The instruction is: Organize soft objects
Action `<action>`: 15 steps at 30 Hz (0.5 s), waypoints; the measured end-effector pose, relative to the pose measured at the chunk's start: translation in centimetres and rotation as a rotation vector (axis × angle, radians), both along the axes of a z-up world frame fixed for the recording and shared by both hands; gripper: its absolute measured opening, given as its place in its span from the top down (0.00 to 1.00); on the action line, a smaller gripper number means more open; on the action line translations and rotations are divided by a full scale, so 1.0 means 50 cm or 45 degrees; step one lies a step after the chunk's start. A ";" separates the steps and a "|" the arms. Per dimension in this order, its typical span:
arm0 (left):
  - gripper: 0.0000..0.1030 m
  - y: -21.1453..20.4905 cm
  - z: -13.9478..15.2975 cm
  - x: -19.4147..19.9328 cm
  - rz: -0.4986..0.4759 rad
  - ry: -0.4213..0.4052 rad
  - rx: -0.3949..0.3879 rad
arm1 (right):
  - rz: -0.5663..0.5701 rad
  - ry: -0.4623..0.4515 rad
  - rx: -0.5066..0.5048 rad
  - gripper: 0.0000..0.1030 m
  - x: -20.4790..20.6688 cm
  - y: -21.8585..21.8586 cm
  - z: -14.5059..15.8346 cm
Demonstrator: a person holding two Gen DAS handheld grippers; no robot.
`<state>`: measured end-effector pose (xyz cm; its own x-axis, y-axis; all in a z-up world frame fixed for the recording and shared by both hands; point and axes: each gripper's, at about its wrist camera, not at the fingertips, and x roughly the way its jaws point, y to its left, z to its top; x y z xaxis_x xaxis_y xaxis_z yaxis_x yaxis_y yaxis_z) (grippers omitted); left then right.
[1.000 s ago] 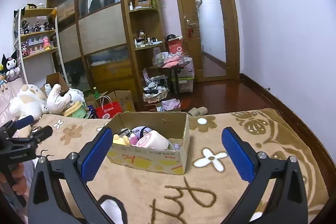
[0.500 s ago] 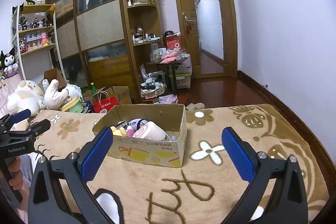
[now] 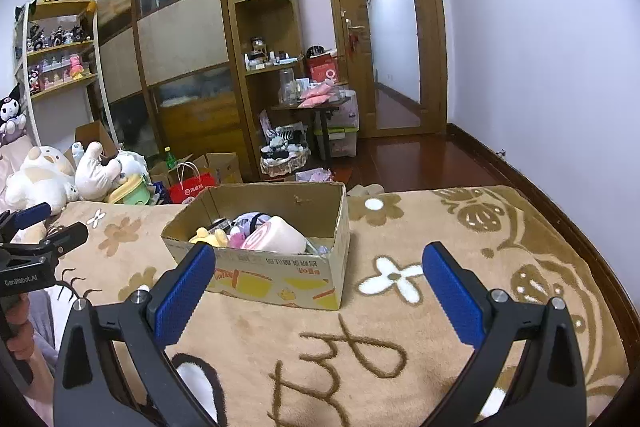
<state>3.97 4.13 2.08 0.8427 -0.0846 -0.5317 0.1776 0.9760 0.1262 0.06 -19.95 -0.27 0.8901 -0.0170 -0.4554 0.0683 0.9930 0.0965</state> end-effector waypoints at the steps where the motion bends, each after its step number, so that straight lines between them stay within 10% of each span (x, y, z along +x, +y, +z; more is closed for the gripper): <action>1: 0.02 0.000 0.000 0.000 0.002 0.001 0.003 | 0.000 0.002 -0.001 0.00 0.001 -0.002 -0.002; 15: 0.02 0.006 -0.003 -0.001 0.020 0.005 0.002 | -0.002 0.007 0.003 0.00 0.001 -0.001 -0.007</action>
